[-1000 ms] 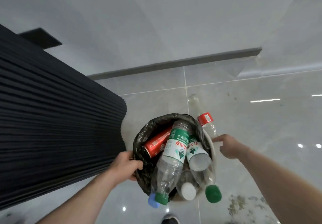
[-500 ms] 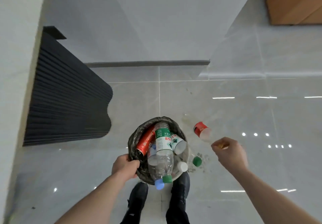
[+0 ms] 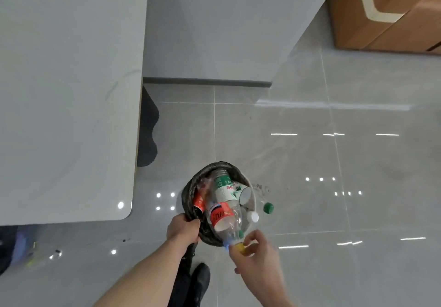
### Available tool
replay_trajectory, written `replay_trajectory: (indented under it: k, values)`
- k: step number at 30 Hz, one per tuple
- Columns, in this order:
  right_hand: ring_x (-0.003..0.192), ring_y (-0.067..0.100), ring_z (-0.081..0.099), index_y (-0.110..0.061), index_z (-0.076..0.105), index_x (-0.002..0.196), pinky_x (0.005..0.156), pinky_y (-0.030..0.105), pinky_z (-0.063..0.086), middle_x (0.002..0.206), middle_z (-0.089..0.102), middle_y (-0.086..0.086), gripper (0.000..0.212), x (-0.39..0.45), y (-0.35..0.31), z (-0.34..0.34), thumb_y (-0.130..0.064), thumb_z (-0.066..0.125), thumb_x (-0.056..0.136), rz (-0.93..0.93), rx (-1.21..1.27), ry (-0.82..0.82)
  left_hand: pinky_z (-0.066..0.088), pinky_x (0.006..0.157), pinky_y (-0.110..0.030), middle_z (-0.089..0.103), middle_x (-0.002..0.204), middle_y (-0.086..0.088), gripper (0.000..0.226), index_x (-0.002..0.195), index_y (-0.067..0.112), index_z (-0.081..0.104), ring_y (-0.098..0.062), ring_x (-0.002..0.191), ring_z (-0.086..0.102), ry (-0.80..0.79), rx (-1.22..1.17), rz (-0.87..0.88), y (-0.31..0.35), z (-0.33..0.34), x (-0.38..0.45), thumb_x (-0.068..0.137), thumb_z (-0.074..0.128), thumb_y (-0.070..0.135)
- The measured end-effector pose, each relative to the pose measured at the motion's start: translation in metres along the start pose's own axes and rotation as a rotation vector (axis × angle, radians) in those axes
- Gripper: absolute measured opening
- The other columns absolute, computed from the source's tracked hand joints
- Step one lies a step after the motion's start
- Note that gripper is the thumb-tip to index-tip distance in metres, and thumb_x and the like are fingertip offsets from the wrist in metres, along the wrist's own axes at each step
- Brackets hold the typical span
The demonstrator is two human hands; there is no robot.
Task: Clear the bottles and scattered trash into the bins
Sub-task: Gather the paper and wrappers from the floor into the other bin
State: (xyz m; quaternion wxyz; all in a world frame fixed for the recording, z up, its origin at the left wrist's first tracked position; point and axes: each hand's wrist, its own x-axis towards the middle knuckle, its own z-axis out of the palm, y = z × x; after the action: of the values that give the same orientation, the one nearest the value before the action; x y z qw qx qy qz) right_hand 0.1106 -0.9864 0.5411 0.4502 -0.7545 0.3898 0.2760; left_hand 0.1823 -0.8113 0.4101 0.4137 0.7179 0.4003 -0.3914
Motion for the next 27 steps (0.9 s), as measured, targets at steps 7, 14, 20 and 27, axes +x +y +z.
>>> replay_trajectory:
  k: [7,14,20,27]
  values:
    - [0.072,0.018,0.063,-0.027,0.041,0.09,0.064,0.038,0.052,0.079,0.068,-0.007,0.039,-0.03,0.032,0.073,-0.06,0.06,0.08,-0.135,-0.335,-0.054,0.06,0.054,-0.029,0.073,0.081,-0.009,0.007,0.088,0.01,0.072,-0.025,0.062,0.073,0.028,-0.116,-0.02,-0.065,-0.042,-0.022,0.081,0.07,0.011]
    - [0.084,0.008,0.062,-0.032,0.043,0.094,0.065,0.028,0.044,0.096,0.063,-0.017,0.048,-0.094,0.055,0.134,-0.072,0.061,0.075,-0.179,-0.276,-0.085,0.06,0.057,-0.03,0.075,0.086,-0.014,0.01,0.092,0.008,0.073,-0.029,0.077,0.073,0.04,-0.307,-0.074,-0.147,-0.106,-0.032,0.084,0.076,0.012]
    - [0.081,0.01,0.062,-0.026,0.05,0.096,0.078,0.038,0.052,0.097,0.063,-0.009,0.032,-0.112,0.075,0.201,-0.049,0.068,0.083,-0.029,-0.053,0.081,0.059,0.054,-0.027,0.075,0.087,-0.016,0.012,0.091,0.005,0.071,-0.024,0.065,0.07,0.051,-0.307,-0.117,-0.218,-0.184,-0.006,0.085,0.076,0.014]
    - [0.12,0.025,0.055,-0.026,0.035,0.148,0.101,0.049,0.05,0.143,0.049,0.0,0.068,-0.059,0.091,0.344,-0.029,0.07,0.089,0.234,0.219,-0.131,0.061,0.063,-0.03,0.077,0.085,-0.014,0.016,0.098,0.006,0.072,-0.026,0.076,0.074,-0.008,-0.227,-0.118,-0.3,-0.3,0.078,0.088,0.075,0.018]
